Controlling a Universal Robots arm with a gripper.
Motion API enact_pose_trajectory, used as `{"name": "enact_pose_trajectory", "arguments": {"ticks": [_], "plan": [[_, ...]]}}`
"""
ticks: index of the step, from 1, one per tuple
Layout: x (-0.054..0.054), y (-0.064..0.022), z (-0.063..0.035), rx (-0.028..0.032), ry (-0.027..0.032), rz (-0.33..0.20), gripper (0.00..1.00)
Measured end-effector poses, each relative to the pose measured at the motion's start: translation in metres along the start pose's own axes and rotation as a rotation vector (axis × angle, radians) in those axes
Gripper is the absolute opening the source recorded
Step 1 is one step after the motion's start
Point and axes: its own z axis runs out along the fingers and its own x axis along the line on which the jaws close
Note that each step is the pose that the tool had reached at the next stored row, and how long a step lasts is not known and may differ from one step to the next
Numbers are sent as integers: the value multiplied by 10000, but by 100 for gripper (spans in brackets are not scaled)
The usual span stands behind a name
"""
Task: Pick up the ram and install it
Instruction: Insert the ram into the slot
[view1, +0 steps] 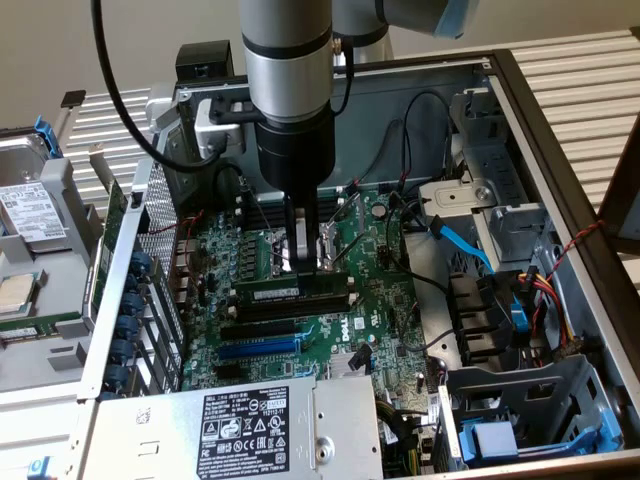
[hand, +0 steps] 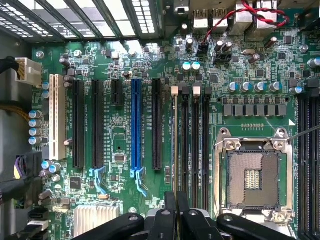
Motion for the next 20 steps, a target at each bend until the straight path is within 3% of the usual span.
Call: {"name": "enact_pose_trajectory", "arguments": {"ticks": [20], "plan": [[-3, 6, 24, 0, -35, -21, 13]]}}
